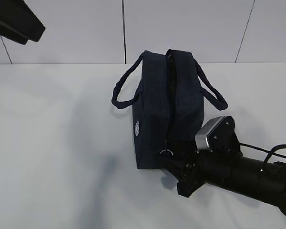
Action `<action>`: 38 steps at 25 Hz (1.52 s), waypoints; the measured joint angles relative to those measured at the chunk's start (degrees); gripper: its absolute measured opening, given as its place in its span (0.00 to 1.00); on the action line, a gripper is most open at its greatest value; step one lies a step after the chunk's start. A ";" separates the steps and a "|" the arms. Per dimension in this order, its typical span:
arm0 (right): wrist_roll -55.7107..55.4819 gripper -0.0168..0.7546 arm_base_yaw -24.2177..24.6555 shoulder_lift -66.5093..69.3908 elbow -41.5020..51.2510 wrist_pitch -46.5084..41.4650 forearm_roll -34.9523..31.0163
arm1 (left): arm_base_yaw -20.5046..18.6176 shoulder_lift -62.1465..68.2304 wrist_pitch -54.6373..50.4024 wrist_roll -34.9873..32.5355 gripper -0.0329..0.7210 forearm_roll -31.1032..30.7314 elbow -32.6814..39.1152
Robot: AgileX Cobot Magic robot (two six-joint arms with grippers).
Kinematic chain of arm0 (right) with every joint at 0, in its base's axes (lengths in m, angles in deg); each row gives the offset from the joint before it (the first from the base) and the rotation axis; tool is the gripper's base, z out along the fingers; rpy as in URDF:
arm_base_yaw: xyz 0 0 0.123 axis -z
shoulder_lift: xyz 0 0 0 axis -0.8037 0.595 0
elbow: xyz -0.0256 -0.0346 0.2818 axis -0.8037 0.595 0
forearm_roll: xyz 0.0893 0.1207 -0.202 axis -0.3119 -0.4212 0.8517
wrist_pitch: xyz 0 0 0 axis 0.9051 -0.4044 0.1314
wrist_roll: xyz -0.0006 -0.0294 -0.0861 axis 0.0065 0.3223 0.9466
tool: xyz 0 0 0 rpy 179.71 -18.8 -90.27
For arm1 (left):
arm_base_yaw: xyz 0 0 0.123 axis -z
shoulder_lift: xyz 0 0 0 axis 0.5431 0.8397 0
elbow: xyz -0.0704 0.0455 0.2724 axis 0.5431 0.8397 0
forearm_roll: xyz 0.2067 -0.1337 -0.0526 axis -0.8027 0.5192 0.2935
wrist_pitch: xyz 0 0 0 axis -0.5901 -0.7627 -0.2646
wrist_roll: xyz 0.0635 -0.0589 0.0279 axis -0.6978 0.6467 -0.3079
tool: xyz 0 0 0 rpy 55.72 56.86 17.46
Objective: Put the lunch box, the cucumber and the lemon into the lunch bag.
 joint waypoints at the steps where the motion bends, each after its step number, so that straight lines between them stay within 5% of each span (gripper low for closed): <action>1: -0.13 0.50 0.00 0.00 -0.42 -0.37 0.46 | 0.00 0.00 0.00 0.00 0.36 0.00 0.00; 12: -1.88 0.50 0.00 0.00 -0.54 -0.64 4.75 | 0.00 0.00 0.00 0.00 0.36 0.00 0.00; 38: -3.29 0.50 0.00 0.01 -1.85 -2.56 3.65 | 0.00 0.00 0.00 0.13 0.36 2.30 0.00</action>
